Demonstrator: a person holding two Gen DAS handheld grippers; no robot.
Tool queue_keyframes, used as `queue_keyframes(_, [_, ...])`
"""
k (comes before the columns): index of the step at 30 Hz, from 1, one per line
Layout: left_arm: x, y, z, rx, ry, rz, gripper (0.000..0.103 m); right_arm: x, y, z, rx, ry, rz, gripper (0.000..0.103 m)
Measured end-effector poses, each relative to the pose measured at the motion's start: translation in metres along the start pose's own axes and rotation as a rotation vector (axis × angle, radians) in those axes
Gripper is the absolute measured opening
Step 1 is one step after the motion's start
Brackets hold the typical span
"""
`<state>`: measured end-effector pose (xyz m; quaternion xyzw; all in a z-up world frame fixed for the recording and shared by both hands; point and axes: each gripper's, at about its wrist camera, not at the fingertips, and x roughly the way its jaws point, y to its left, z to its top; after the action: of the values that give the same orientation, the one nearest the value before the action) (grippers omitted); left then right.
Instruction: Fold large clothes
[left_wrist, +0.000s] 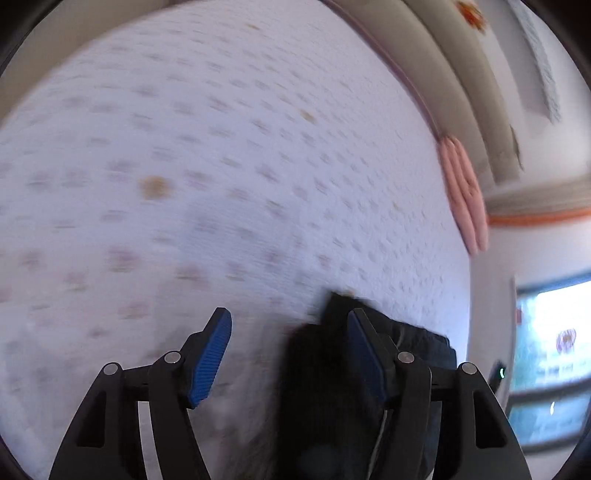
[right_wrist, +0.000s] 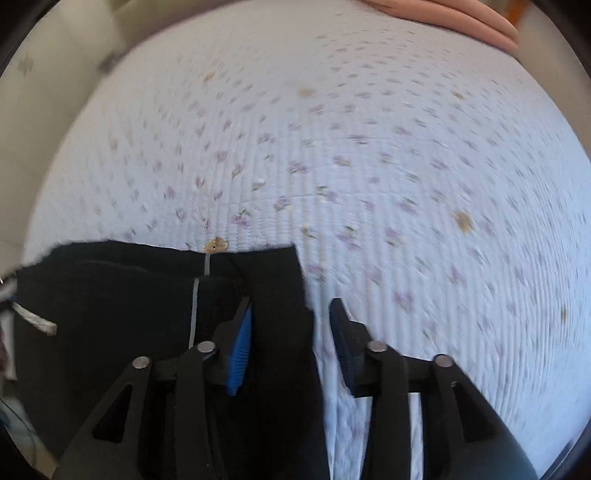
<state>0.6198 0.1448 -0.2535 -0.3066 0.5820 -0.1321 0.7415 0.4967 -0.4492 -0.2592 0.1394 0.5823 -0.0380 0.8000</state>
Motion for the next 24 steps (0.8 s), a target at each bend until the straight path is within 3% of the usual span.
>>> queue_keyframes(3, [-0.042, -0.004, -0.002, 0.093, -0.050, 0.166, 0.065, -0.027, -0.005, -0.014, 0.012, -0.021, 0.003, 0.048])
queue_keyframes(6, [-0.074, -0.035, -0.028, 0.226, -0.085, 0.242, 0.065, -0.064, 0.003, -0.037, -0.015, -0.065, -0.007, 0.049])
queue_keyframes(8, [-0.085, -0.057, -0.049, 0.283, -0.095, 0.239, 0.065, -0.081, 0.007, -0.048, -0.022, -0.090, -0.023, 0.049])
queue_keyframes(13, [-0.087, -0.139, -0.135, 0.456, -0.118, 0.231, 0.065, -0.113, 0.048, -0.080, -0.028, -0.097, 0.037, 0.050])
queue_keyframes(15, [-0.073, -0.171, -0.173, 0.527, -0.108, 0.172, 0.064, -0.120, 0.072, -0.093, -0.042, -0.101, 0.096, 0.050])
queue_keyframes(18, [-0.038, -0.218, -0.217, 0.630, -0.047, 0.142, 0.063, -0.118, 0.114, -0.112, -0.084, -0.085, 0.119, 0.050])
queue_keyframes(21, [-0.003, -0.247, -0.245, 0.677, 0.001, 0.135, 0.063, -0.103, 0.150, -0.120, -0.107, -0.066, 0.176, 0.050])
queue_keyframes(24, [0.016, -0.258, -0.256, 0.690, -0.003, 0.150, 0.063, -0.088, 0.172, -0.124, -0.120, -0.051, 0.164, 0.049])
